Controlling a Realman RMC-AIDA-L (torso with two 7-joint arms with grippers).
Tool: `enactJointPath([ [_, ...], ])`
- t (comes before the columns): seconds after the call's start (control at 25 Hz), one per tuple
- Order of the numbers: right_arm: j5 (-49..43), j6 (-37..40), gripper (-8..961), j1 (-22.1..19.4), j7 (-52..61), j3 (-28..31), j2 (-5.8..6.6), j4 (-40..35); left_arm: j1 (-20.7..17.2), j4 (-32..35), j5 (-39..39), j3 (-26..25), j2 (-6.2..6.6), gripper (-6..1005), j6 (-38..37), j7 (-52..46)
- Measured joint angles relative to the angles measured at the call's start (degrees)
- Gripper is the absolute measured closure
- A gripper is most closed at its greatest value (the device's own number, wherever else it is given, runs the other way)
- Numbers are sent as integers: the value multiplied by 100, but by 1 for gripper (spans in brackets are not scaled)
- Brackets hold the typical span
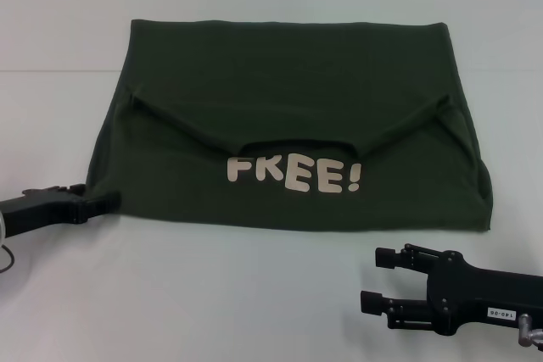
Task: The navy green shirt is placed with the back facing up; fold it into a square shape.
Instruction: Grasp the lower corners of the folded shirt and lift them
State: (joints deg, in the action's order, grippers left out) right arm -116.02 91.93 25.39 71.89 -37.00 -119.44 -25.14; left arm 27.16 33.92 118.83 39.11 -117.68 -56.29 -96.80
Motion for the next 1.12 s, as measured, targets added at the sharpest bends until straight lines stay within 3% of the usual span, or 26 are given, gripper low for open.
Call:
enactJointPath([
  [0.2,0,0,54,1,0,0,0,7,5,30,0,74,-12,291,-60,-5],
  [0.84,1,0,53,-5,0,0,0,64,40,62,95,137,-43,653,95,-56],
  [1.12,35,61,53,-16,216,95,6,4,44,62,96,108,-44,873,91,-59],
])
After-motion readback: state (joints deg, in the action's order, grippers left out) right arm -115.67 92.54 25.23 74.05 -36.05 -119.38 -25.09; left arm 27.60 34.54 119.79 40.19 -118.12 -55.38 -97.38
